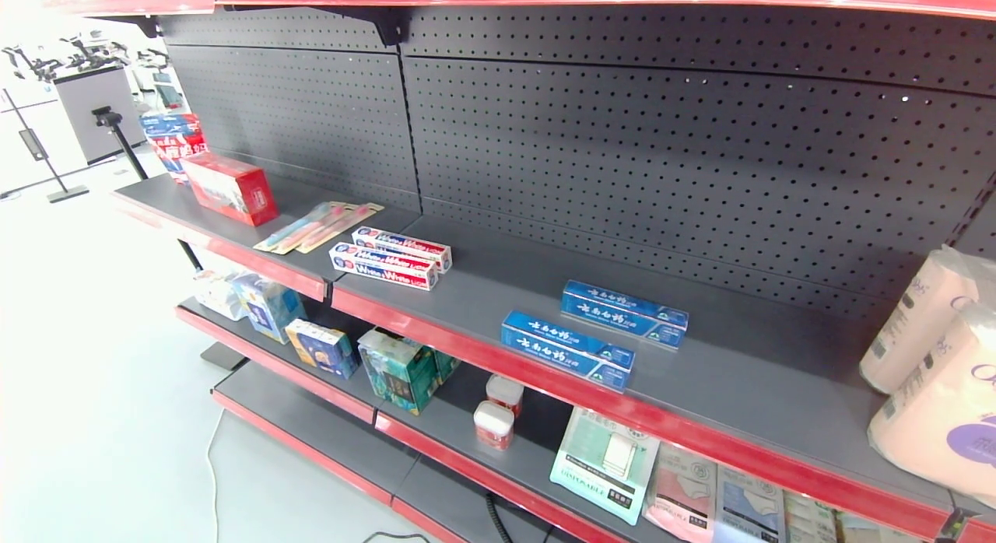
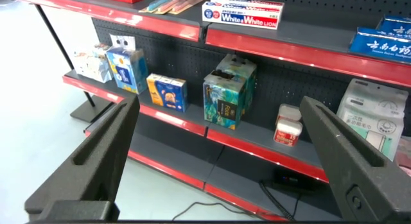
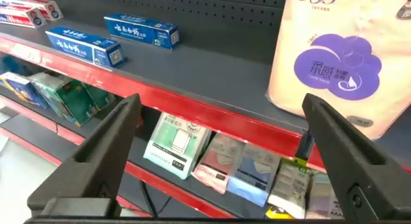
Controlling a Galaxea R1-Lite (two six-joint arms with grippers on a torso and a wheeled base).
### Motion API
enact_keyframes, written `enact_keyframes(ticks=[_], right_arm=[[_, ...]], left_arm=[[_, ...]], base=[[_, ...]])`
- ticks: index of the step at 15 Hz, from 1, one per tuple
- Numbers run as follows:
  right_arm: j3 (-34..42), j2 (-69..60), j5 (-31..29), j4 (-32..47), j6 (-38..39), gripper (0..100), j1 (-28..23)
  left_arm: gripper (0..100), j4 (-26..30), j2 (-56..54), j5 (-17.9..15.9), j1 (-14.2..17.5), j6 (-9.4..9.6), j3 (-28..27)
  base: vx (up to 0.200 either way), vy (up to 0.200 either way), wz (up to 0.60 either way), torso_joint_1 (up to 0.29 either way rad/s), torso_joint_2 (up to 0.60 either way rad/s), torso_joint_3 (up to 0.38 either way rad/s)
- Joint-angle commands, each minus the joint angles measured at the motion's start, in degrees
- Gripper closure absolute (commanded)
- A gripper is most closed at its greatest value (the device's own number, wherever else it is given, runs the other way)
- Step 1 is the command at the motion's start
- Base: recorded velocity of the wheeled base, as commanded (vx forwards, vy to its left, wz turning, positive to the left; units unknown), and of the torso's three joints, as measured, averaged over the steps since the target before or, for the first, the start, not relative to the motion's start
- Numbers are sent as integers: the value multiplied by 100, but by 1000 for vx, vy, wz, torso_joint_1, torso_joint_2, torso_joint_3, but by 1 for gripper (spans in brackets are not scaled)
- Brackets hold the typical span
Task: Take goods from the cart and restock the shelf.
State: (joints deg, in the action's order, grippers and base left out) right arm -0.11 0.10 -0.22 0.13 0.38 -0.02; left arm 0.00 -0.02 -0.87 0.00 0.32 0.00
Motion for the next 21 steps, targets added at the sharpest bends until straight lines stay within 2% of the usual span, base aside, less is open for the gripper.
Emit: enact_keyframes(ticks=[1,6,21], right_arm=[[2,-10,-4,4,6,0,-6],[2,-10,13,-5,6,0,2],[2,-10,13,-5,-11,0,-6]], left_arm=[[0,0,2,-1,0,-5,0],[0,0,2,-1,0,-5,0],[0,0,2,-1,0,-5,0]], base=[[0,0,0,0,0,0],[0,0,0,0,0,0],[0,0,-600,6,2,0]])
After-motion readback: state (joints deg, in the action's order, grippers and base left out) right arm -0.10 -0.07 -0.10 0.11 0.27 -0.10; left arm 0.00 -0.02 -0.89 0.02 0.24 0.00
